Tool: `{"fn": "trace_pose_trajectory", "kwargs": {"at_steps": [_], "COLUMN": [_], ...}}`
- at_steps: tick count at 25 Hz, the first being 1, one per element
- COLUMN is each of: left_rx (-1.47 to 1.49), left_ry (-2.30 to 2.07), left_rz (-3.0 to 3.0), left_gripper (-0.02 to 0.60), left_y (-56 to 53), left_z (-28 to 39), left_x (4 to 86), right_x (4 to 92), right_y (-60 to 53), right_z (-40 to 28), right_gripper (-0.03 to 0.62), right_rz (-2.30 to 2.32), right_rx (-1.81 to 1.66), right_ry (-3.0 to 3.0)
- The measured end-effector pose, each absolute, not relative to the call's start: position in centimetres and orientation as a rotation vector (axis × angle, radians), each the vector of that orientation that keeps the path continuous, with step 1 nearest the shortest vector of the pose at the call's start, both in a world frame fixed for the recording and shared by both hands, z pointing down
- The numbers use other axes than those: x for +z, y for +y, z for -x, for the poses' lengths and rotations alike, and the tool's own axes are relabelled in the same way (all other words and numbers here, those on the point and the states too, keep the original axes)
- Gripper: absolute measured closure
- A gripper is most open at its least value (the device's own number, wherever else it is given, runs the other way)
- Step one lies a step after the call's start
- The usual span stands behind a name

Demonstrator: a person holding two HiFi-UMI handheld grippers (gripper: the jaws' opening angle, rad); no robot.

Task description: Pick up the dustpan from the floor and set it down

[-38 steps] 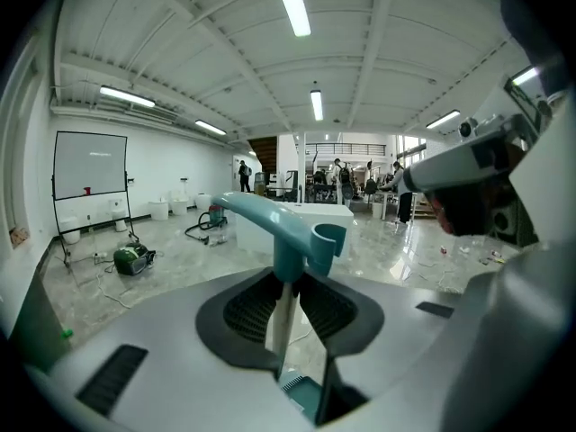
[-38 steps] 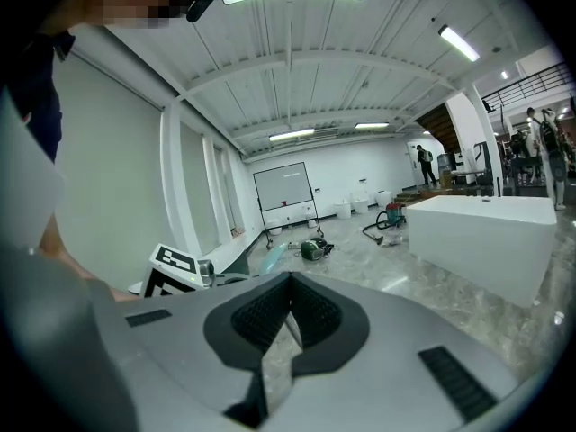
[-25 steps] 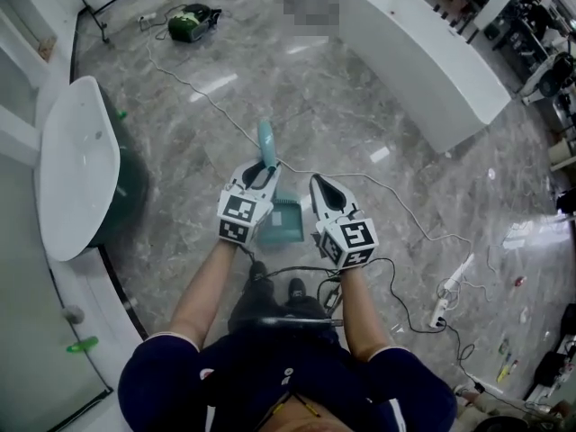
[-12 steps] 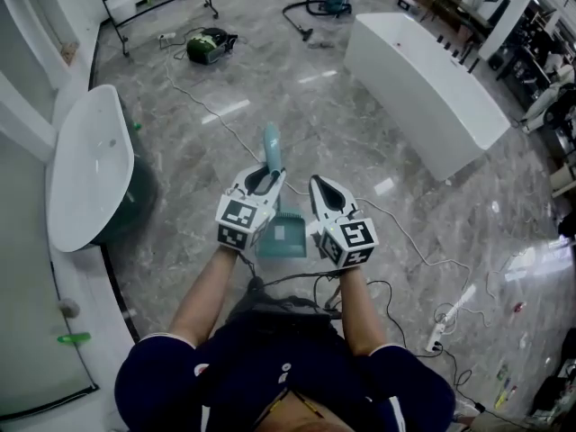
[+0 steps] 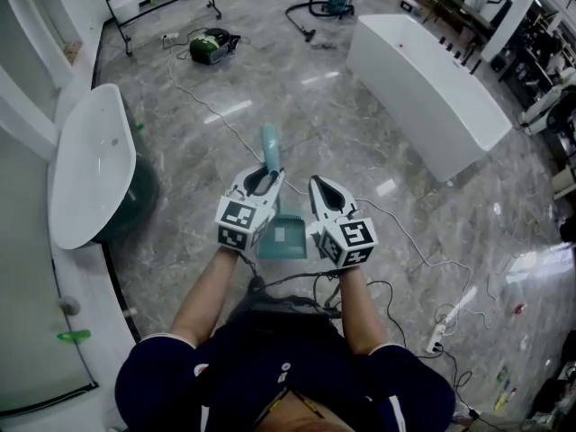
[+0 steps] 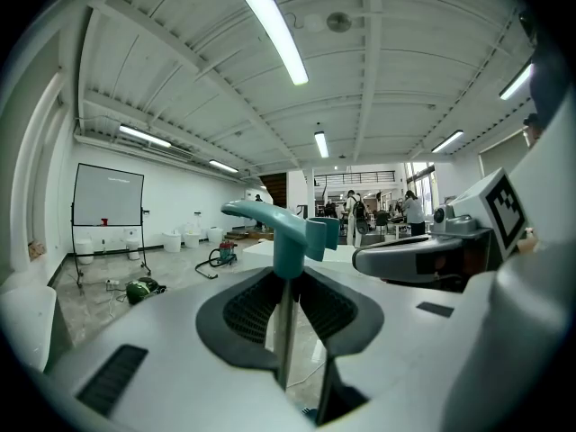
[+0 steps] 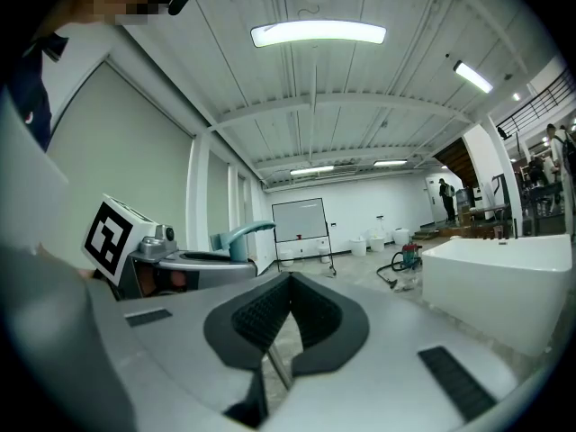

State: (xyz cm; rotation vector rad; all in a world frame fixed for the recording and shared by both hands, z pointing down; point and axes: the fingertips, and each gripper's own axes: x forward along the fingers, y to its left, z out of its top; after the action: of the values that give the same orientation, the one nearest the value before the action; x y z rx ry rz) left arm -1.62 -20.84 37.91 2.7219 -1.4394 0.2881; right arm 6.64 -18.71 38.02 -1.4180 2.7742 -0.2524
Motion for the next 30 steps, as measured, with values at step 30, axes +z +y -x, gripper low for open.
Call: {"fn": "trace_pose_trajectory", "kwargs": {"at_steps": [30], "left_rx": [0.333], "left_ry": [-1.393], "left_rz": [-2.715], "left_gripper": [0.485], "left_y": [-23.3], "left_z": [3.2], "left_x": [40.8], "right_x": [39.8], "right_y": [-20.7], "right_z": [-4.8], "right_gripper": [0.588], "right_rz": [1.429], "right_rx": [-0.317], "right_ry": [2.796]}}
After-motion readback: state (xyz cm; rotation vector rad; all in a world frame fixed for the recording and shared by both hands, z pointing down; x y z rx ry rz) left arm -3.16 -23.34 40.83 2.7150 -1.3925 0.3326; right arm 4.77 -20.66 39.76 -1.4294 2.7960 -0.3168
